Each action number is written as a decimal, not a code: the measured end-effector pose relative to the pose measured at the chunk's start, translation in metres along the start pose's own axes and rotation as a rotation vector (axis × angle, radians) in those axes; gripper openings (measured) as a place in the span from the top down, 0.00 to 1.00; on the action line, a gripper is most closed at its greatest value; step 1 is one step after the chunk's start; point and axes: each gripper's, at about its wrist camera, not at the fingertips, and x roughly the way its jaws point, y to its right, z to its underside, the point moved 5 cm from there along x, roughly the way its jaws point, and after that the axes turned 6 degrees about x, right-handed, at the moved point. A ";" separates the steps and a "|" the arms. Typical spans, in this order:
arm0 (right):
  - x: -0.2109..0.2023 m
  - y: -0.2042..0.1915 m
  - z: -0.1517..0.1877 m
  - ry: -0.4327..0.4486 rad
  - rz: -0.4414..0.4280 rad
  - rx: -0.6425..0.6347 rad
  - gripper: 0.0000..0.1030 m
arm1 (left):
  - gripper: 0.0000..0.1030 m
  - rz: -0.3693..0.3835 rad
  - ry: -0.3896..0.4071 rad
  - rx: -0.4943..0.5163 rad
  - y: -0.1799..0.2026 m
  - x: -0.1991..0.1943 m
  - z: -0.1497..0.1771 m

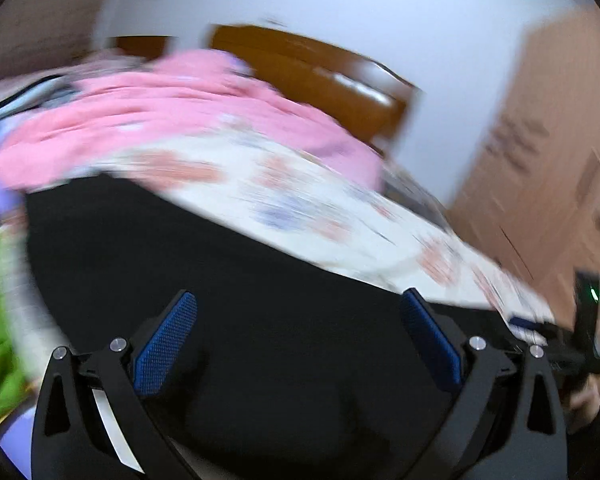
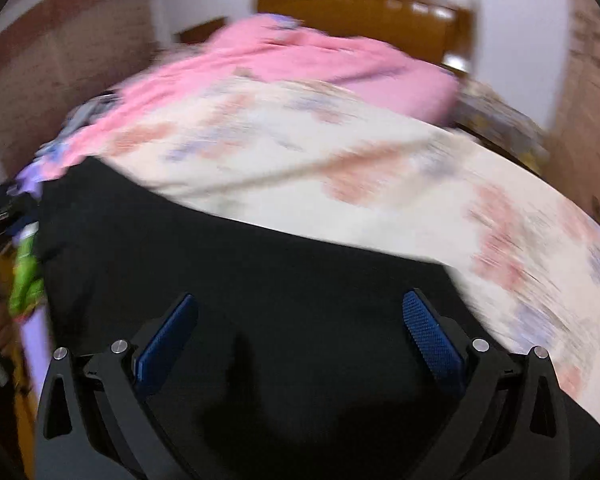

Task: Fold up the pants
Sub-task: 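Grasp the sweatpants leg end with the left gripper and lift it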

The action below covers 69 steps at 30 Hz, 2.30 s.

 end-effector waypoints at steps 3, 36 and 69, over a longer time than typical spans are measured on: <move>0.018 -0.068 -0.008 -0.035 -0.086 -0.144 0.04 | 0.02 -0.151 -0.010 -0.139 -0.070 -0.032 0.010; 0.116 -0.150 -0.009 -0.107 -0.087 -0.319 0.04 | 0.28 0.146 0.024 -0.584 -0.226 0.036 -0.030; 0.113 -0.159 -0.011 -0.121 -0.048 -0.331 0.04 | 0.89 -0.065 0.110 -0.204 -0.142 -0.002 -0.110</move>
